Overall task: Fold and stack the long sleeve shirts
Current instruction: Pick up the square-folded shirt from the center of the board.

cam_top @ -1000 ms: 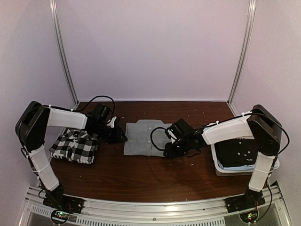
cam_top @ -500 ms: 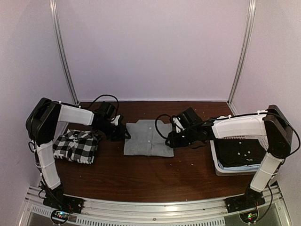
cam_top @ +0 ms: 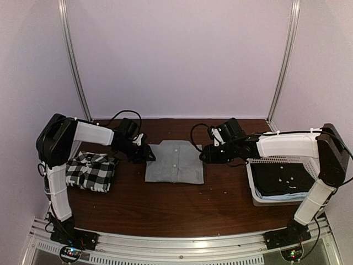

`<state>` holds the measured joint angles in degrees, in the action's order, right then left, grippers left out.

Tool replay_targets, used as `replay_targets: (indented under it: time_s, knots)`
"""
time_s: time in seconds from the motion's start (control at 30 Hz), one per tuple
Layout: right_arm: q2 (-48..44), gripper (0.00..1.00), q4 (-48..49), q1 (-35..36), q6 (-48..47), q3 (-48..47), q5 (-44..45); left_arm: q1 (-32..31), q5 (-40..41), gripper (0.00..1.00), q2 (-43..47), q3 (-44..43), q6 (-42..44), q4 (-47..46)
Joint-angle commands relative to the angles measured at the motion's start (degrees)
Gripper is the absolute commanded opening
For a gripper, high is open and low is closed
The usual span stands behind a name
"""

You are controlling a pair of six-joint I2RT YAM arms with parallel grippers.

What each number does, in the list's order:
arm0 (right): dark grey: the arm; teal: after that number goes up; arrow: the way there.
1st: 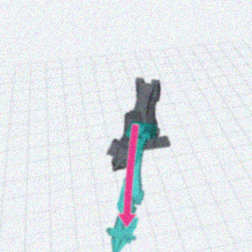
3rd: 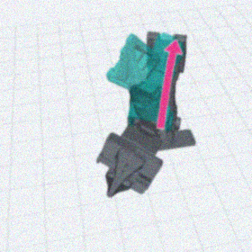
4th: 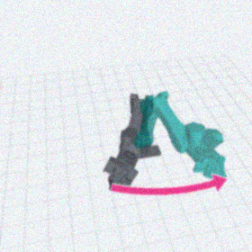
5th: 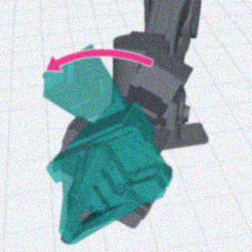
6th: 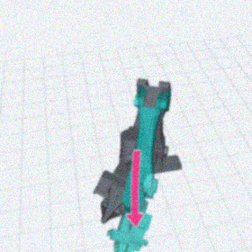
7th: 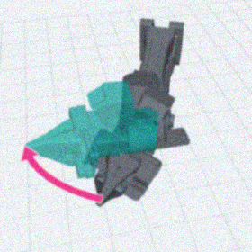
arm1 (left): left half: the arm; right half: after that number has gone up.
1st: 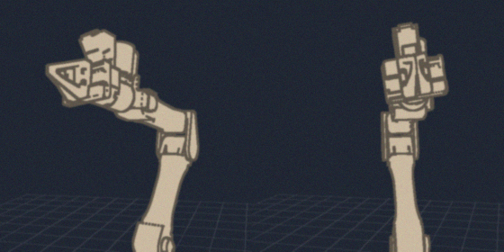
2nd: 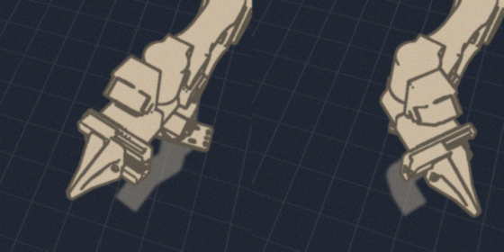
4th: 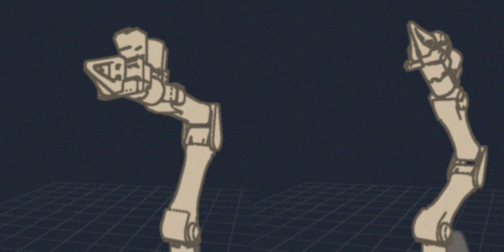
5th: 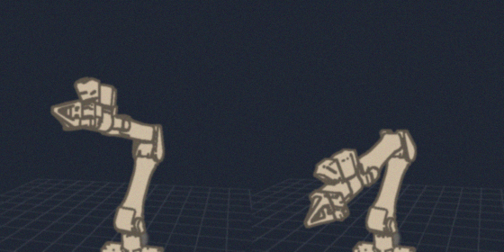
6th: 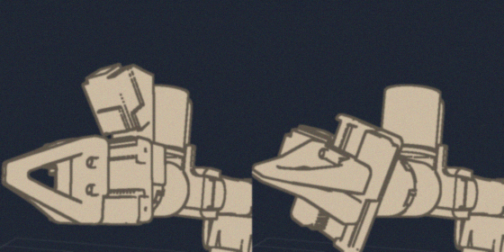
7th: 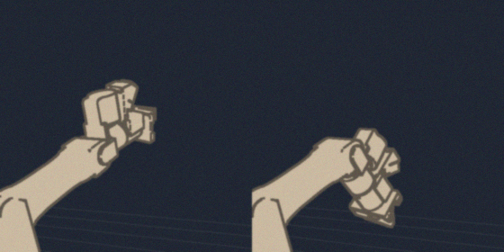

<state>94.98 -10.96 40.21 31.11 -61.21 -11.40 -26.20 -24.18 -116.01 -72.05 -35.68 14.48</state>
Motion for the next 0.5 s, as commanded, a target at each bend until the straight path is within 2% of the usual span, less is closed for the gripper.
replay_targets:
  time_s: [0.0, 0.17, 0.43, 0.47]
  knots:
    - [-0.92, 0.43, 2.06, -0.52, -1.27, 0.74, -1.47, -0.46, 0.2, 0.45, -3.43, -0.81, -0.95, 0.87]
    - [0.27, 0.43, 3.28, -1.17, -1.8, 0.74, -2.79, -1.31, -1.62, 0.33, -4.65, -1.2, -3.17, -0.47]
    - [4.34, 0.43, 3.7, -1.66, -2.8, -1.53, -5.88, -1.4, -6.76, 0.02, -2.16, -0.14, -8.2, -5.14]
    - [4.82, 0.43, 3.71, -1.65, -2.89, -1.93, -6.1, -1.4, -7.37, 0.0, -1.46, -0.11, -8.41, -5.27]
